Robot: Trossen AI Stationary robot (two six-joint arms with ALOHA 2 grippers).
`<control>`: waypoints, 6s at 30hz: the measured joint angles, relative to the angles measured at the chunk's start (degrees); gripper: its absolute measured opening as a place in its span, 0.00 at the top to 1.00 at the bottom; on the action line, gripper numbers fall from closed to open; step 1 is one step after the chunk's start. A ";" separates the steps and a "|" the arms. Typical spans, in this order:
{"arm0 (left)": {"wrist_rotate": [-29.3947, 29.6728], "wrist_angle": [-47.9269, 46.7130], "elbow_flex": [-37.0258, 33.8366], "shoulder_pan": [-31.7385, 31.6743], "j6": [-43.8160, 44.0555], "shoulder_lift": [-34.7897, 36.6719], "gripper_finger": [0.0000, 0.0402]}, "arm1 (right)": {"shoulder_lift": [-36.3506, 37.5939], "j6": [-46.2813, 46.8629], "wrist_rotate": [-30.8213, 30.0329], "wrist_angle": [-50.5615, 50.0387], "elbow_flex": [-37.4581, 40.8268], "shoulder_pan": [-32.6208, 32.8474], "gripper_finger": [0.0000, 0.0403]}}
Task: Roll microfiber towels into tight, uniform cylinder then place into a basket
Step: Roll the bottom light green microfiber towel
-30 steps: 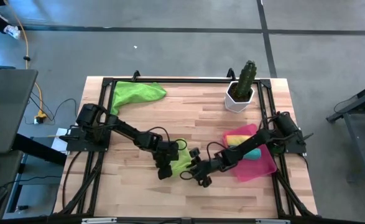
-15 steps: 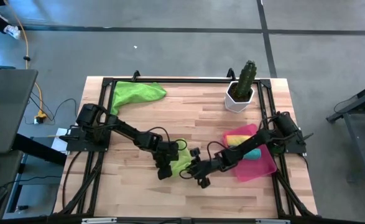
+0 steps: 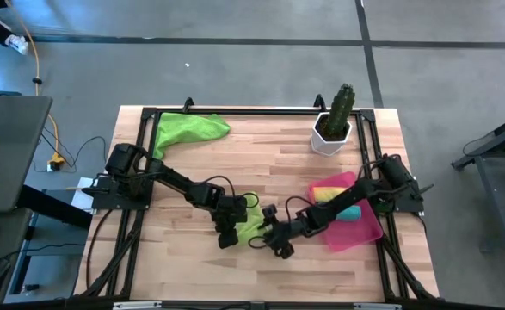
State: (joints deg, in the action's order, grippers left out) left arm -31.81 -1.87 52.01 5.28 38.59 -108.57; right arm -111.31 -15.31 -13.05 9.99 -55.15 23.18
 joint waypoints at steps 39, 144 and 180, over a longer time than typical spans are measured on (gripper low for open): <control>10.82 -23.05 9.06 1.87 -22.62 1.41 0.73 | -0.63 43.93 37.48 -1.11 0.15 -12.04 0.97; 13.27 -19.84 11.25 2.65 -16.04 0.08 0.67 | 1.57 24.54 18.02 -7.86 -0.16 -6.41 0.97; 62.55 -20.79 13.92 13.34 -29.64 -3.93 0.58 | 1.27 62.96 50.13 -8.89 0.19 -20.29 0.96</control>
State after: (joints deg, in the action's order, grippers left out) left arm 30.73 -22.66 65.93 18.62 8.95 -112.51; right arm -110.04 47.64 37.08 1.10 -54.96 2.89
